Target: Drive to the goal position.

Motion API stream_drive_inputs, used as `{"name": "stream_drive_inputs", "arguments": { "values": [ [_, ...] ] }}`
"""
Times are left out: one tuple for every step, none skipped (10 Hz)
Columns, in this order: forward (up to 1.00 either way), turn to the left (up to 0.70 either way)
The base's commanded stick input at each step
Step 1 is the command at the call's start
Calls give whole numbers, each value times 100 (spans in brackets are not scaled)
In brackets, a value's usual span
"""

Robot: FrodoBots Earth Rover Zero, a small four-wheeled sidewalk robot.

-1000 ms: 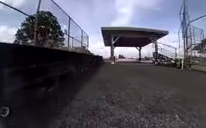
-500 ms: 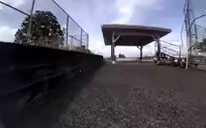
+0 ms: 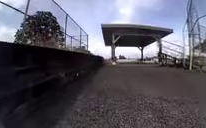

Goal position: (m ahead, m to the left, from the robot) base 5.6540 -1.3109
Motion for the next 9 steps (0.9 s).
{"name": "stream_drive_inputs", "arguments": {
  "values": [
    [85, 0],
    [85, 0],
    [85, 0],
    [85, 0],
    [85, 0],
    [85, 0],
    [85, 0],
    [85, 0],
    [85, 0]
  ]
}}
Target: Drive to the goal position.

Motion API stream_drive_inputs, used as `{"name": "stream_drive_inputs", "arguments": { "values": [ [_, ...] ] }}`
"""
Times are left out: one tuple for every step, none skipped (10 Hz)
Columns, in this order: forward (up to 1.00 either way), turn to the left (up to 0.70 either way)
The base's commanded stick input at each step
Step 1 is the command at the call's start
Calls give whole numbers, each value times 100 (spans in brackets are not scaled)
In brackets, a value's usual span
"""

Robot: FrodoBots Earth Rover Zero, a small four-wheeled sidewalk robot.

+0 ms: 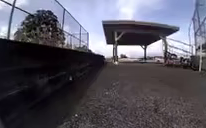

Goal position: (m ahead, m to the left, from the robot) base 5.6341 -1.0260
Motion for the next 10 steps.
{"name": "stream_drive_inputs", "arguments": {
  "values": [
    [85, 0],
    [85, 0],
    [85, 0],
    [85, 0],
    [85, 0],
    [85, 0],
    [85, 0],
    [85, 0],
    [85, 0],
    [85, 0]
  ]
}}
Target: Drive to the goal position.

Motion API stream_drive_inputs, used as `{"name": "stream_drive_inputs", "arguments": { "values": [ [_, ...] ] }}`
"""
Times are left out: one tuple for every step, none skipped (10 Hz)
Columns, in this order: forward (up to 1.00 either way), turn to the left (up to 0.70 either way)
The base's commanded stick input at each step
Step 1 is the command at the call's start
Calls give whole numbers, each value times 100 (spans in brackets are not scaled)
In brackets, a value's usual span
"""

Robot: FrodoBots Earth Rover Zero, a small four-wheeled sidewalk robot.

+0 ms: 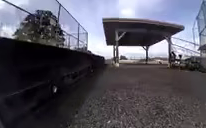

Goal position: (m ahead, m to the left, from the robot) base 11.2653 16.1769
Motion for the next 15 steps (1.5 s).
{"name": "stream_drive_inputs", "arguments": {
  "values": [
    [85, 0],
    [85, 0],
    [85, 0],
    [85, 0],
    [85, 0],
    [85, -1],
    [85, -7],
    [85, -19],
    [85, -23],
    [85, -25],
    [85, -24],
    [85, -16],
    [85, -4],
    [85, 0],
    [85, 0]
  ]
}}
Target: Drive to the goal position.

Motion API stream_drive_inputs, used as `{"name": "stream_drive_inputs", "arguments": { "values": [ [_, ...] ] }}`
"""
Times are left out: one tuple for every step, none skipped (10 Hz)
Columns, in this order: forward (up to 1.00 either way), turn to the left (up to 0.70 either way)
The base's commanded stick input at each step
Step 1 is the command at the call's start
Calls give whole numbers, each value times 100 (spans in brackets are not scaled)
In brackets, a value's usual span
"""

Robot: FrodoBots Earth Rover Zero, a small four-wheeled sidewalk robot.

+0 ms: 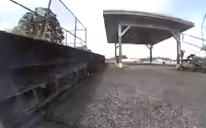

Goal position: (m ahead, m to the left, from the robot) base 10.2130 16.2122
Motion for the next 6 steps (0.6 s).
{"name": "stream_drive_inputs", "arguments": {
  "values": [
    [85, 0],
    [85, 0],
    [85, 0],
    [85, 0],
    [85, 0],
    [73, 0]
  ]
}}
